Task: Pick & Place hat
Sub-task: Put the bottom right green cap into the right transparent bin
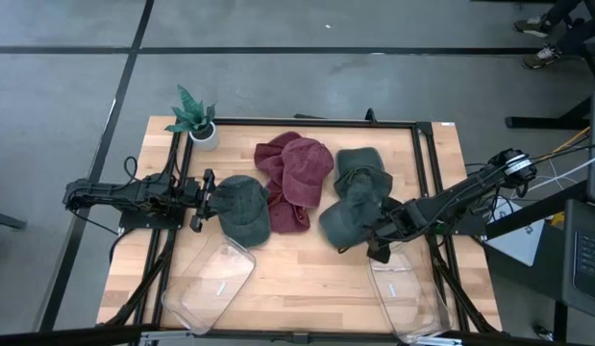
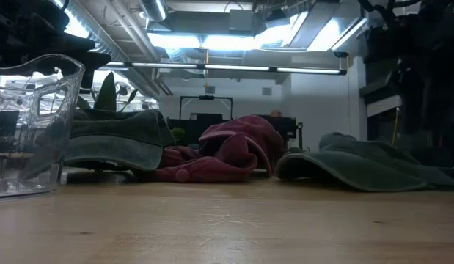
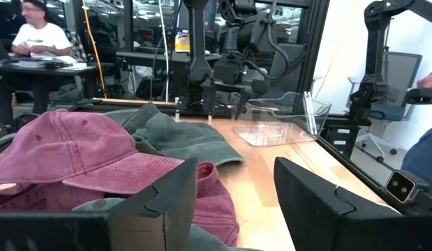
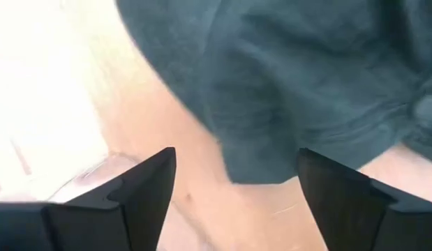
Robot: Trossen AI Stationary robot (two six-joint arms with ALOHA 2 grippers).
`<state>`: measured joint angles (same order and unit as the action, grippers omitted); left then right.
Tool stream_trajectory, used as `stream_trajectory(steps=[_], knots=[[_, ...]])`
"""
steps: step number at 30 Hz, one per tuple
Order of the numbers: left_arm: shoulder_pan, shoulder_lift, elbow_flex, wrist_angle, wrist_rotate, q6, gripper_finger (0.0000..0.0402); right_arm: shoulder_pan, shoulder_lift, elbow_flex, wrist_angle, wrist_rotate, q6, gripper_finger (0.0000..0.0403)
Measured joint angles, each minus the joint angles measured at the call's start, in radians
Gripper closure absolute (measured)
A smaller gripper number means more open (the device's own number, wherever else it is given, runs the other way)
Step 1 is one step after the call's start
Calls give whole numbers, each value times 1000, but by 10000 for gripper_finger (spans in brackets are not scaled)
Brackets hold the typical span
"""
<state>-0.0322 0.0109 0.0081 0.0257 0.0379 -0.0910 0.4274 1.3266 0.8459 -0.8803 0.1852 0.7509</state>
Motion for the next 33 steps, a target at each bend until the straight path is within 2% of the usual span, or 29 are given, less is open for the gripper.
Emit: stream_trajectory(steps=[4,8,13,21,27,33], knots=[[0,0,0,0,0,0,217,-19,-17,0,22,-72,-11,90],[0,0,0,0,0,0,217,-69,-92,0,55,-103,-26,87],[0,0,0,0,0,0,217,-151,-205,1,30,-80,12,87],[0,0,0,0,0,0,217,-281,-312,-11,-131,33,154,87],[0,0,0,0,0,0,217,-376,-365,-127,-79,17,124,87],[0,0,0,0,0,0,217,-435,-419,-291,119,-46,56,87]])
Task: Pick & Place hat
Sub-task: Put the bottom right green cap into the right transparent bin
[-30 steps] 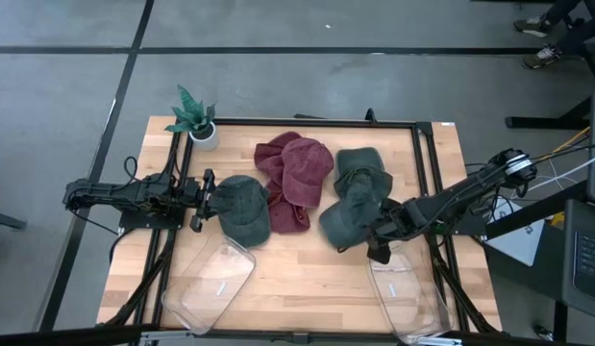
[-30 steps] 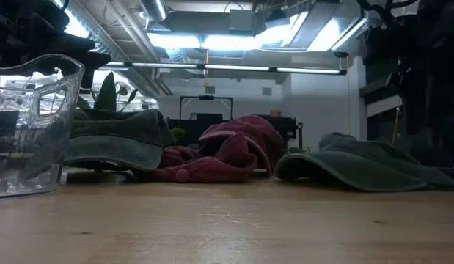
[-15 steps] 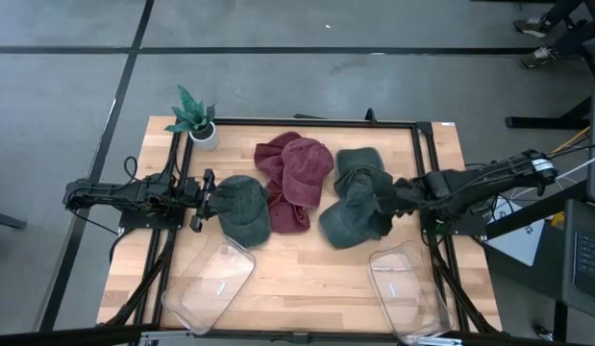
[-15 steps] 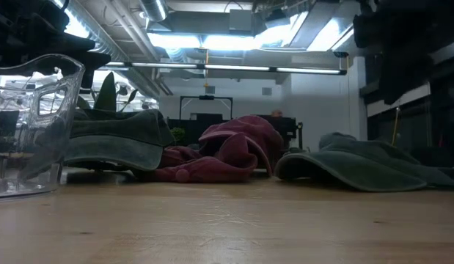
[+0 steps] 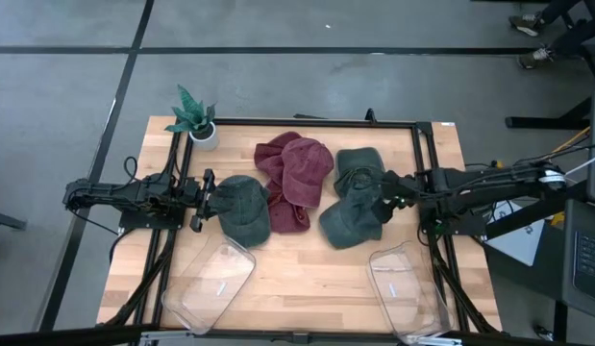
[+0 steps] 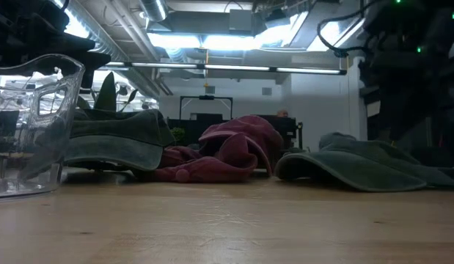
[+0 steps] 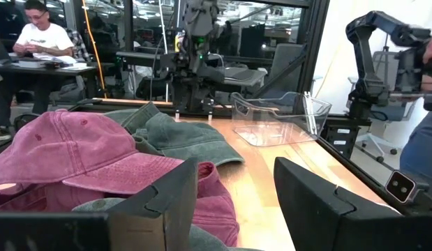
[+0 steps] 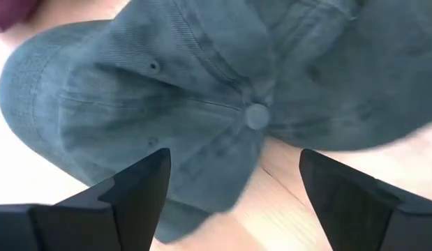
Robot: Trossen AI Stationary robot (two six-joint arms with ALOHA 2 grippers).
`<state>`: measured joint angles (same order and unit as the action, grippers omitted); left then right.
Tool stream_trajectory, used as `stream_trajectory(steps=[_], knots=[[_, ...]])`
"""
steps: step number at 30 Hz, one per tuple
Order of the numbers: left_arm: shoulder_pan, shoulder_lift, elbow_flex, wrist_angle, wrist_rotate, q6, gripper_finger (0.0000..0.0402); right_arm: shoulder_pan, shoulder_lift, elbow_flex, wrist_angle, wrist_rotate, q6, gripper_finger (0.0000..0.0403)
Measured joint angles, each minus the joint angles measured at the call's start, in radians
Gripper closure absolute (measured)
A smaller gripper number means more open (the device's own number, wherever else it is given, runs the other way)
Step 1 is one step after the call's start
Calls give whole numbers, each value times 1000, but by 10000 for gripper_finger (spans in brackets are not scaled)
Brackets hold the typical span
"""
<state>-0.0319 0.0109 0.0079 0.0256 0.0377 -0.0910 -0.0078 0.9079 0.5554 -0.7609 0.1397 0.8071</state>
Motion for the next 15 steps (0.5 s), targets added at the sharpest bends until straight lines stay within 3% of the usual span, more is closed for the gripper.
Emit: stream_trajectory(steps=[10,15], knots=[[0,0,0,0,0,0,217,-90,-22,-164,239,-40,-125,87],[0,0,0,0,0,0,217,-124,-22,-216,363,-111,-167,87]])
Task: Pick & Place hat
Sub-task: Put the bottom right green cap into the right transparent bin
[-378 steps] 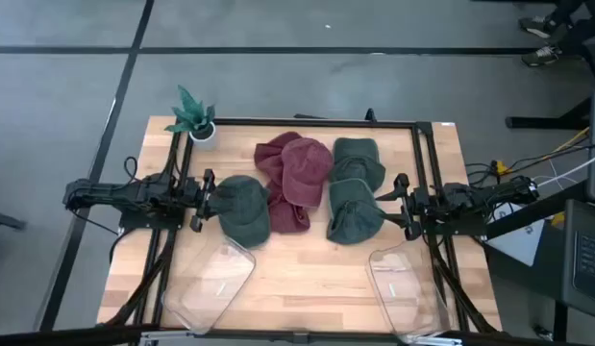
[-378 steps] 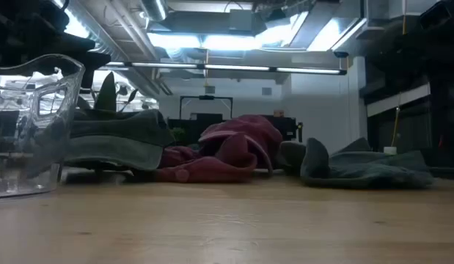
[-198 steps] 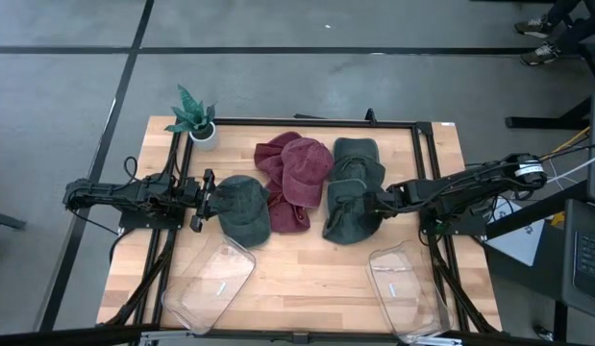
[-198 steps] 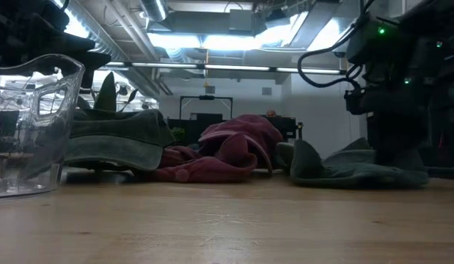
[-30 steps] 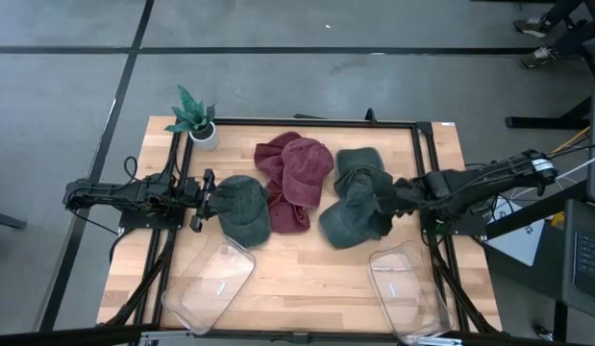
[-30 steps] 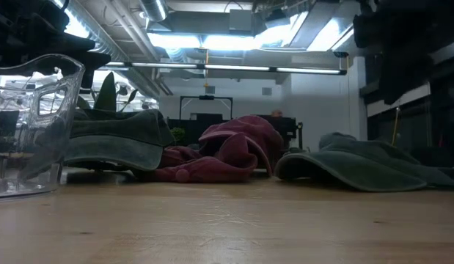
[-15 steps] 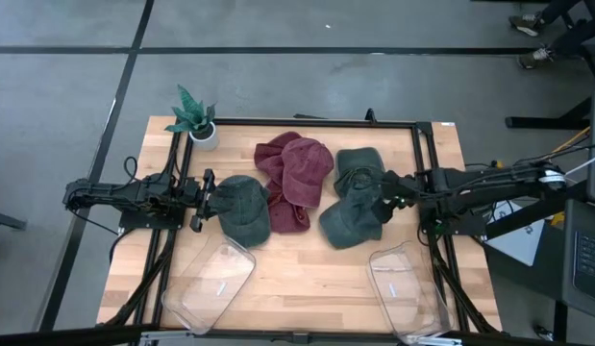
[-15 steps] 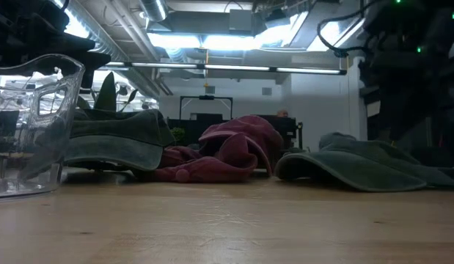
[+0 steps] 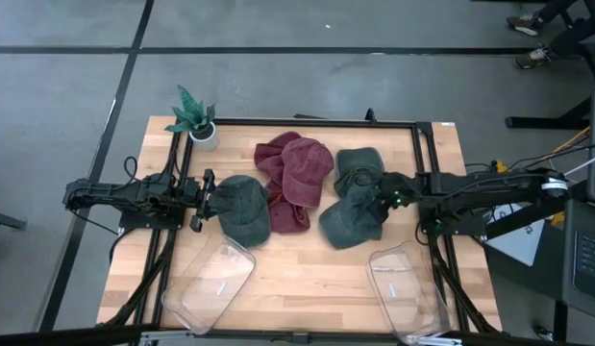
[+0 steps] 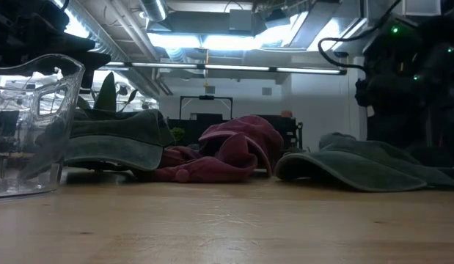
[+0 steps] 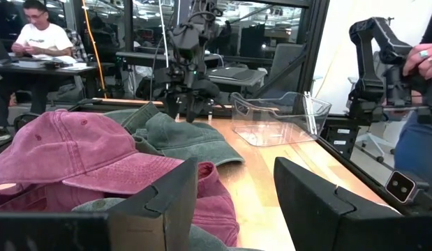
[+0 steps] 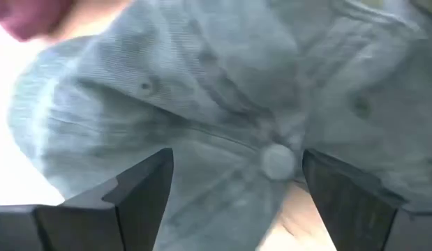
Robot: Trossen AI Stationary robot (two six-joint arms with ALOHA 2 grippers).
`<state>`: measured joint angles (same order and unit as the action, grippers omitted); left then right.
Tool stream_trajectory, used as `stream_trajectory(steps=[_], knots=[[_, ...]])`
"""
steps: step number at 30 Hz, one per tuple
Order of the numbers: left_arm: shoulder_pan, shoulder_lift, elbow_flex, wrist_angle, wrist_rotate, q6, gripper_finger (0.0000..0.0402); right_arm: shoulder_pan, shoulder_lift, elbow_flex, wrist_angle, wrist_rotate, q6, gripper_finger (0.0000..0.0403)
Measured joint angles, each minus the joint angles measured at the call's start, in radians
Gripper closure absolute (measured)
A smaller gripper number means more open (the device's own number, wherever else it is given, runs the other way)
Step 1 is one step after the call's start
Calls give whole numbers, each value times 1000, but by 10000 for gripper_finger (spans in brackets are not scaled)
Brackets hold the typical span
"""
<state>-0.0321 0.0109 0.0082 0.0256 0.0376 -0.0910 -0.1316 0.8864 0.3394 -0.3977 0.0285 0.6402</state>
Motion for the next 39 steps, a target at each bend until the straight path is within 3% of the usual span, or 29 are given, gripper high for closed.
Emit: stream_trajectory(steps=[14,32,39], knots=[[0,0,0,0,0,0,217,-39,0,-65,159,-181,-38,100],[0,0,0,0,0,0,217,-74,1,-65,161,-154,-42,323],[0,0,0,0,0,0,217,-91,1,-65,172,-159,47,362]])
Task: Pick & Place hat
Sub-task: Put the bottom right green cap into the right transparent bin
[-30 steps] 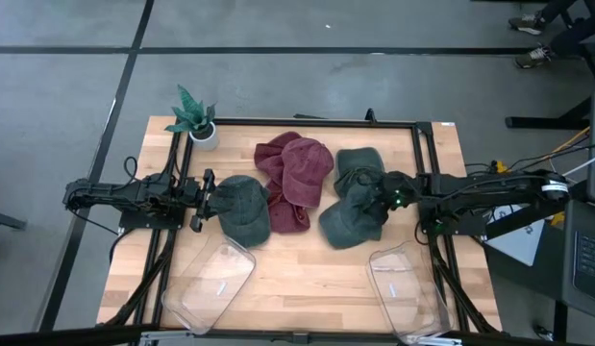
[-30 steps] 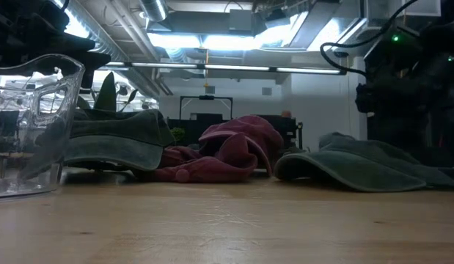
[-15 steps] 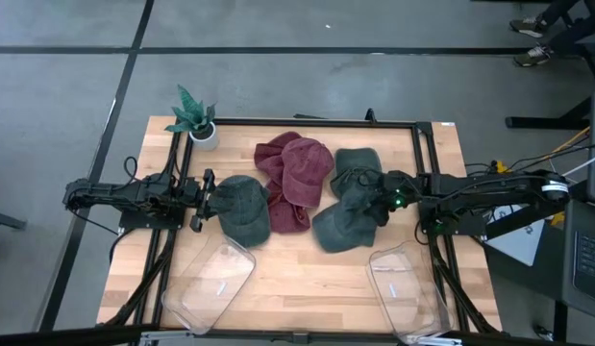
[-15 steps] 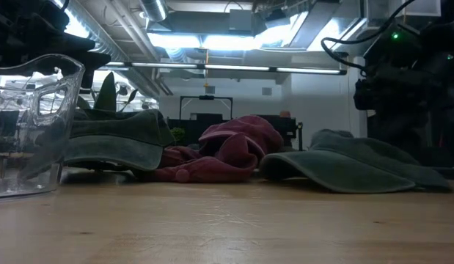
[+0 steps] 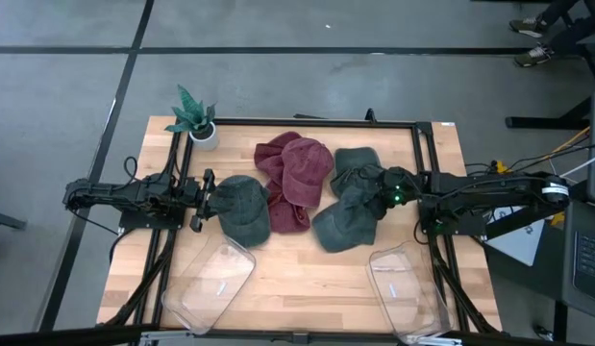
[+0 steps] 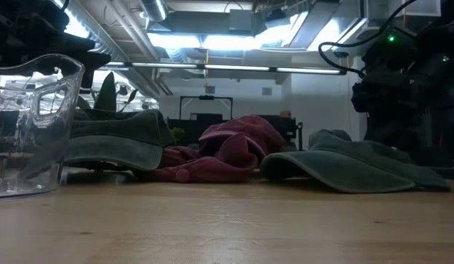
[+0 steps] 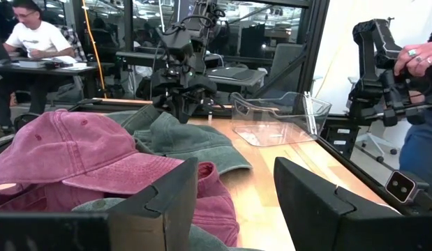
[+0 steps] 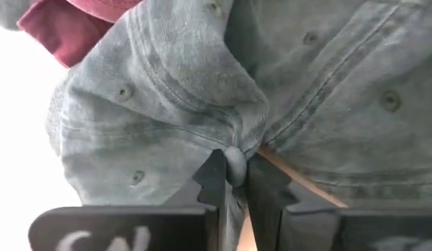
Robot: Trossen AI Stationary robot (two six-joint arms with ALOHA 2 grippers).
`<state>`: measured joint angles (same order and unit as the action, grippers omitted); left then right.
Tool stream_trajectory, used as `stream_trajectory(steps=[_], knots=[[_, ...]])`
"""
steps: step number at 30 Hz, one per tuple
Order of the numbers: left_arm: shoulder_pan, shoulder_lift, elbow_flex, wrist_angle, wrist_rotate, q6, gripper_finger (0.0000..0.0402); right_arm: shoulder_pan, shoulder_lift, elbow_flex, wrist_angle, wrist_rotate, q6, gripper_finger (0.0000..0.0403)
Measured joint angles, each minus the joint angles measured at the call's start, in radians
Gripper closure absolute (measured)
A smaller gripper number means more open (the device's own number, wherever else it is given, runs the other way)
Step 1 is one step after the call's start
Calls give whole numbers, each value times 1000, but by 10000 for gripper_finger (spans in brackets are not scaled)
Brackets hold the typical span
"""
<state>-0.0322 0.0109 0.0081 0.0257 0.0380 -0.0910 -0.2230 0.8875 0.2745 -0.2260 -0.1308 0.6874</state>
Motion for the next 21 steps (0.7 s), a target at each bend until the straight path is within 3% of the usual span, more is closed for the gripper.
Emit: stream_trajectory(steps=[6,12,21], knots=[[0,0,0,0,0,0,217,0,1,12,9,-67,88,350],[0,0,0,0,0,0,217,0,1,65,10,-150,141,369],[0,0,0,0,0,0,217,0,1,177,7,-237,199,367]])
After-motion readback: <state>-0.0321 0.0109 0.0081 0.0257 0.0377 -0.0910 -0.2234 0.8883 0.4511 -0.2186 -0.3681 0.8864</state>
